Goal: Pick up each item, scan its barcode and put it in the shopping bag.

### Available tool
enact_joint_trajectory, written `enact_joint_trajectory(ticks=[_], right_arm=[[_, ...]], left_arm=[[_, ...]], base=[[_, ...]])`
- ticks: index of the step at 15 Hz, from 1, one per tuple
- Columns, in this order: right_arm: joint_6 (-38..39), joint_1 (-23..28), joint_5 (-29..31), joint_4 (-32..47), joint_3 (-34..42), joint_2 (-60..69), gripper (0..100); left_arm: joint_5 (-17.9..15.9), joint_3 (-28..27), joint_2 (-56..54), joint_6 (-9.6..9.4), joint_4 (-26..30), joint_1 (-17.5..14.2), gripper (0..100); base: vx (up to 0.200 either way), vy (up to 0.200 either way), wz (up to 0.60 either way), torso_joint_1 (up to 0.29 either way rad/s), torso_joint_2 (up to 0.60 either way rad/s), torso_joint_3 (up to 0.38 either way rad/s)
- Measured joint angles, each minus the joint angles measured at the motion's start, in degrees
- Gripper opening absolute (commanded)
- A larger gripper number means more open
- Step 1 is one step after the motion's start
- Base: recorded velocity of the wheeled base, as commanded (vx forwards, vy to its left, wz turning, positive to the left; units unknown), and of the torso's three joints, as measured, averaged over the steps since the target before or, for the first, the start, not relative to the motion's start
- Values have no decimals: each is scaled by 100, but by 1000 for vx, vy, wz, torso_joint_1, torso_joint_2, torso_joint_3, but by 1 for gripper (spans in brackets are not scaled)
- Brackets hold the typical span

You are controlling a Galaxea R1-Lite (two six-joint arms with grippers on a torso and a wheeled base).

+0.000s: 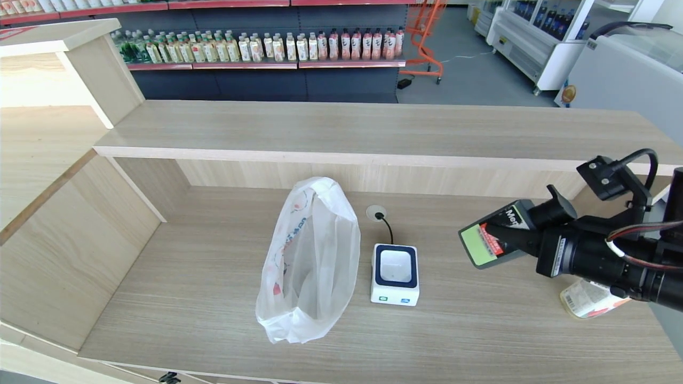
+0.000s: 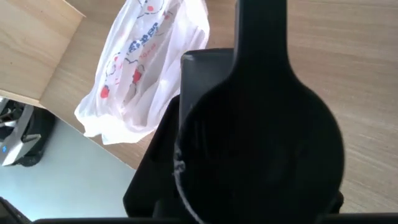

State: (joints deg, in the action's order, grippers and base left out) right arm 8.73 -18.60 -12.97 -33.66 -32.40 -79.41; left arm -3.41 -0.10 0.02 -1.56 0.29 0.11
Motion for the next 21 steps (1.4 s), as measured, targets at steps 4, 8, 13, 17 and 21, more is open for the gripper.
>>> enact_joint_trajectory(ticks=[4, 8, 13, 17, 21], right_arm=[[123, -433, -60, -22, -199, -385, 0], [41, -789, -22, -50, -535, -1093, 0], [-435, -907, -9, -288, -762, -2050, 0], [-729, -1231, -20, -1334, -919, -2996, 0], [-1351, -1369, -20, -1716, -1674, -4072, 0]], left_arm=[[-2, 0, 0, 0, -2, -6, 100], [-2, 2, 0, 0, -7, -6, 100], [-2, 2, 0, -2, -5, -1, 100], [-2, 2, 0, -2, -5, -1, 100], [-2, 2, 0, -2, -5, -1, 100]], base=[[0, 150, 0, -1, -2, 5], [0, 0, 0, 0, 0, 0], [0, 0, 0, 0, 0, 0], [0, 0, 0, 0, 0, 0], [0, 0, 0, 0, 0, 0]])
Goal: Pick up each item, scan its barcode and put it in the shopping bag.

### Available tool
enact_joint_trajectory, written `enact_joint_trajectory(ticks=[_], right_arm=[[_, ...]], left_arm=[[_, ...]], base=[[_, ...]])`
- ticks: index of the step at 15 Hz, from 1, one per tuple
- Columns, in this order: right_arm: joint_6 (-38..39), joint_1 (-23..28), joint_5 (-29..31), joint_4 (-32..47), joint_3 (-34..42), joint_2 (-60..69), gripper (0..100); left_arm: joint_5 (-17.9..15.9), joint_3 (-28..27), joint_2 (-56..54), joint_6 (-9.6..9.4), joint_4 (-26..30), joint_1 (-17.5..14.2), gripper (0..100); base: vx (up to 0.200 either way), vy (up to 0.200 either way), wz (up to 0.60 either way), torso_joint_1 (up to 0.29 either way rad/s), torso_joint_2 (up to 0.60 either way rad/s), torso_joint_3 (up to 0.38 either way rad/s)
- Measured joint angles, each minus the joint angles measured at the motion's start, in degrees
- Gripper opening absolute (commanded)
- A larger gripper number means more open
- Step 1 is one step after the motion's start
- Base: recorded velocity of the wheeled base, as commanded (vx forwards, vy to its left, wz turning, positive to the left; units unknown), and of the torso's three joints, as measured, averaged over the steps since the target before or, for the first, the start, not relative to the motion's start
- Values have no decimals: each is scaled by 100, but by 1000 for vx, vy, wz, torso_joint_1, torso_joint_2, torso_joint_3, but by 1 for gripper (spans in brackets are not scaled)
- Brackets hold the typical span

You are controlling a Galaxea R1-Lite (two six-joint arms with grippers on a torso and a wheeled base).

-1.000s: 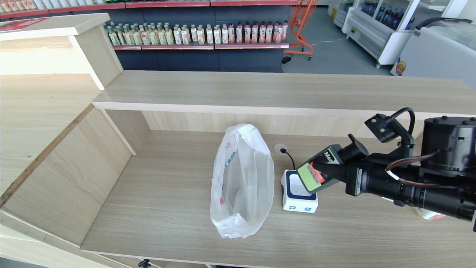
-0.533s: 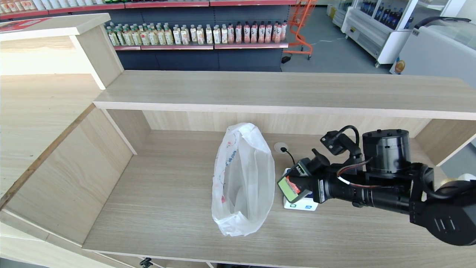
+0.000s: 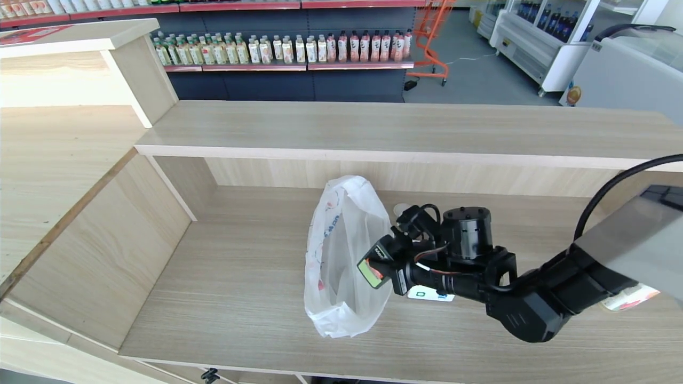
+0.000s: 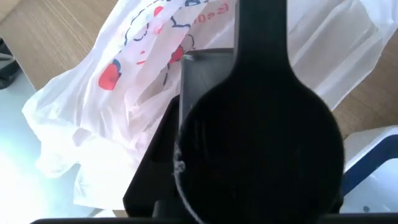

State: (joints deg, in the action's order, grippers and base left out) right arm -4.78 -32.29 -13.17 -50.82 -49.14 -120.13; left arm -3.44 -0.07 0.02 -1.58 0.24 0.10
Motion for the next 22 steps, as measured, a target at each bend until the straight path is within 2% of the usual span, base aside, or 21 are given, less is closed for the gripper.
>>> enact_joint_trajectory(ticks=[6, 11, 12, 17, 20, 22], right_arm=[[-775, -265, 12, 20, -1569, -1118, 0], [-1424, -268, 17, 44, -1801, -1521, 0], [-1432, -266, 20, 41, -1814, -1563, 100], [-1235, -257, -2, 27, -1883, -1570, 100], [-239, -168, -5, 107, -1812, -1246, 100], [257, -50, -2, 457, -1530, -752, 100]], left_arm=[[0, 0, 0, 2, 2, 0, 100], [0, 0, 0, 0, 0, 0, 100], [0, 0, 0, 2, 2, 0, 100], [0, 0, 0, 0, 0, 0, 100], [0, -2, 0, 2, 2, 0, 100], [0, 0, 0, 2, 2, 0, 100]], base=[[0, 0, 0, 0, 0, 0], [0, 0, 0, 0, 0, 0], [0, 0, 0, 0, 0, 0], [0, 0, 0, 0, 0, 0], [0, 0, 0, 0, 0, 0], [0, 0, 0, 0, 0, 0]])
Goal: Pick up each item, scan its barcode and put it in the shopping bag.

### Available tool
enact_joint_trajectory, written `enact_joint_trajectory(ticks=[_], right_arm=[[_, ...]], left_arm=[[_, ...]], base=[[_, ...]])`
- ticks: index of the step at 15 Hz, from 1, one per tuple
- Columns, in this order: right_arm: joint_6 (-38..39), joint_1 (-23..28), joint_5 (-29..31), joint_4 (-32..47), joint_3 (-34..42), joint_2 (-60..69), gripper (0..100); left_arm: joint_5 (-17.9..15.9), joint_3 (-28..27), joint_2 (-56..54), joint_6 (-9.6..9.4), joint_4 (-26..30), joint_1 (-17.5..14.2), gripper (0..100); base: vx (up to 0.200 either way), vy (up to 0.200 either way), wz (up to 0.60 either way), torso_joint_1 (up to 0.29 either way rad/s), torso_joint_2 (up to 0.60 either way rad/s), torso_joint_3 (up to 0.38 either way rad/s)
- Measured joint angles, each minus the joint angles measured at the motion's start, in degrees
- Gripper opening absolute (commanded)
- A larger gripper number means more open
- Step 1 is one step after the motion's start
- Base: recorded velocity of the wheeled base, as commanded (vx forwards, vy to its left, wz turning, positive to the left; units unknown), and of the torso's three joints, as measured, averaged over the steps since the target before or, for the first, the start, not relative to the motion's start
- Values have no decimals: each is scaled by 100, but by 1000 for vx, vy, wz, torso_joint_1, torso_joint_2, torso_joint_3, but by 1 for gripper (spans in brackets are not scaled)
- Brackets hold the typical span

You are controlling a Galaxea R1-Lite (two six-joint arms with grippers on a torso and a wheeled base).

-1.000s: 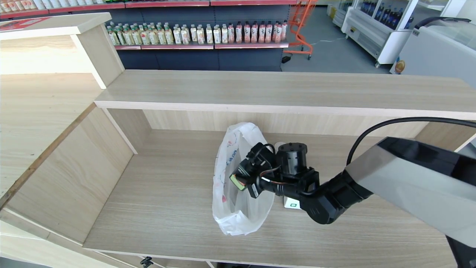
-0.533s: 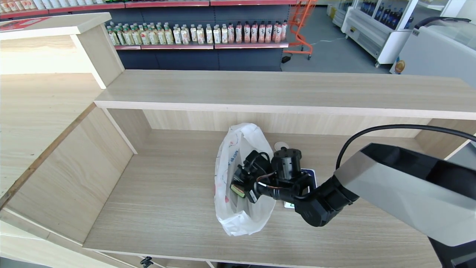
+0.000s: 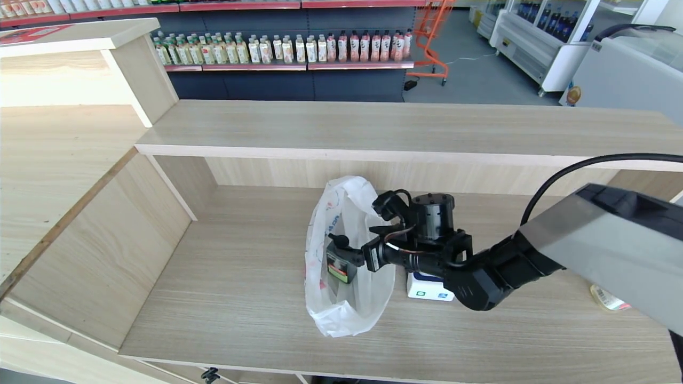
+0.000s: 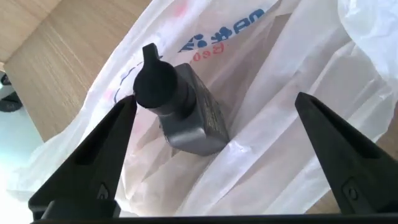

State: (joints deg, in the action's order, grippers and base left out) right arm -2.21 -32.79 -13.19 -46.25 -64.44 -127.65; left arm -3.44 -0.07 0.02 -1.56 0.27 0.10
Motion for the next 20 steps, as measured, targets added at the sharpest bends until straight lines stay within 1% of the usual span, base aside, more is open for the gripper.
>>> enact_joint_trajectory(ticks=[4, 7, 9, 10, 11, 13, 16, 20], right_arm=[[775, 306, -22, 923, 920, 1693, 100], [1022, 590, -5, 2099, 1580, 3423, 100], [1046, 1001, 9, 2972, 1998, 4476, 100], [1050, 1312, 13, 3216, 2233, 4865, 100], [1052, 1591, 15, 3378, 2465, 5204, 100], [1054, 1943, 11, 3454, 2761, 5628, 100], [1052, 2097, 20, 3462, 2920, 5934, 100], [1047, 2119, 118, 3471, 3004, 6106, 100]], left_arm=[[0, -2, 0, -2, -2, 0, 100], [0, -2, 0, -2, 0, 0, 100], [0, -2, 0, 0, 0, 0, 100], [2, -2, 0, -2, -2, 0, 100], [0, -2, 0, 0, -2, 0, 100], [0, -2, 0, 0, 0, 0, 100], [0, -2, 0, 6, -2, 0, 100], [5, -2, 0, 11, -2, 0, 100]], base=[[0, 0, 0, 0, 0, 0], [0, 0, 0, 0, 0, 0], [0, 0, 0, 0, 0, 0], [0, 0, 0, 0, 0, 0], [0, 0, 0, 0, 0, 0], [0, 0, 0, 0, 0, 0], [-200, 0, 0, 10, 5, 2], [0, 0, 0, 0, 0, 0]])
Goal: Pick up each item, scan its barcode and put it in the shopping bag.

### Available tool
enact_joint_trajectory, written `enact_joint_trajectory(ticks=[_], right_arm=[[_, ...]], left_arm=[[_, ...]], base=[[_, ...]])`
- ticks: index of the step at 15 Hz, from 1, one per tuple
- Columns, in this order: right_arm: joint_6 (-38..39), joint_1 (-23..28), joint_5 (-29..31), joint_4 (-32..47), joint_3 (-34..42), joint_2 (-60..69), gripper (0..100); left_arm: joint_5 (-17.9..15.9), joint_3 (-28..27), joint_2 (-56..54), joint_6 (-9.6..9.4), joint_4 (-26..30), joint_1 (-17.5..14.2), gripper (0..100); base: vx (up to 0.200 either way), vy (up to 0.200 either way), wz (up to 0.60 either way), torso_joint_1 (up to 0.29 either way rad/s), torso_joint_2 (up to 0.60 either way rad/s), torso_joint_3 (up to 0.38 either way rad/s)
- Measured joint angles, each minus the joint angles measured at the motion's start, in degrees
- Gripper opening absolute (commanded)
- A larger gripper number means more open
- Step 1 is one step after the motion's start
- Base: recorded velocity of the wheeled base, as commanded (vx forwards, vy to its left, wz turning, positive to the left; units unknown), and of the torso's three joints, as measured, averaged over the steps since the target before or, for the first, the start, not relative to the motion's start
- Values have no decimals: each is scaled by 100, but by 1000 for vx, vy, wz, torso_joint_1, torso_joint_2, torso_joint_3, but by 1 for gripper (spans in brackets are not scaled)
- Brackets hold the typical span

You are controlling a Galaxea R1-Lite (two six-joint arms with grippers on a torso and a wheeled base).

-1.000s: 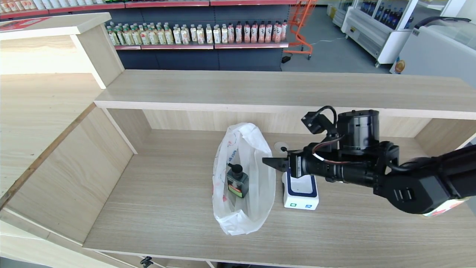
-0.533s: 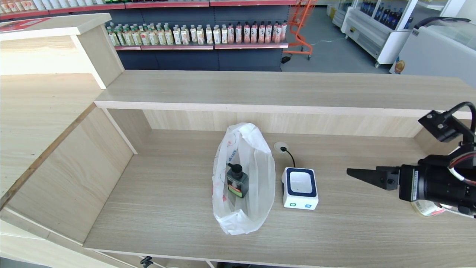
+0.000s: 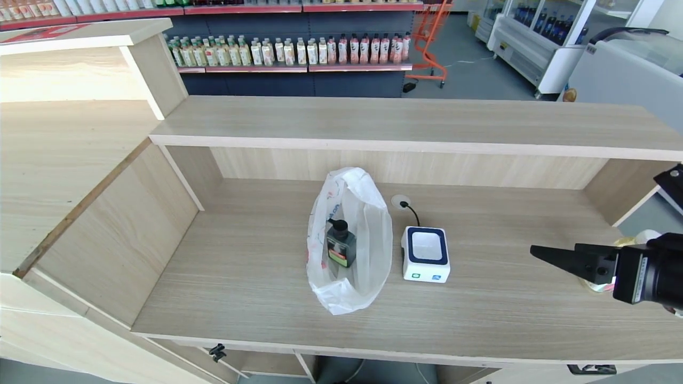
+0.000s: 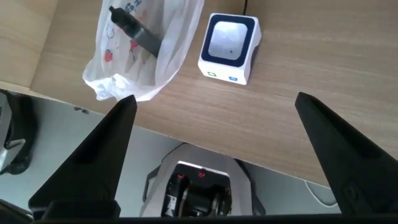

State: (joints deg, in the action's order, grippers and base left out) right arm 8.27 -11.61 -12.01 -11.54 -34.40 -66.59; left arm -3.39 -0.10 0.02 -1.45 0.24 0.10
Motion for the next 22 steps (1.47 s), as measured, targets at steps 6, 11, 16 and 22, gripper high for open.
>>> enact_joint_trajectory(ticks=[6, 11, 16, 22], right_arm=[[33, 37, 723, -5, 124, 16, 100], [43, 371, 777, 0, 288, -26, 100], [43, 408, 778, -5, 419, 38, 100], [43, 406, 778, 107, 662, 243, 100]], left_arm=[[-2, 0, 9, -2, 0, 0, 100], [-2, 0, 9, 1, 0, 0, 100], [2, 0, 9, -11, 2, 0, 100], [0, 0, 9, -5, 2, 9, 100]], base=[[0, -200, 0, 9, 9, 2], [0, -200, 0, 5, 6, 2], [0, -200, 0, 2, 0, 0], [-33, -33, 0, 0, 2, 0]])
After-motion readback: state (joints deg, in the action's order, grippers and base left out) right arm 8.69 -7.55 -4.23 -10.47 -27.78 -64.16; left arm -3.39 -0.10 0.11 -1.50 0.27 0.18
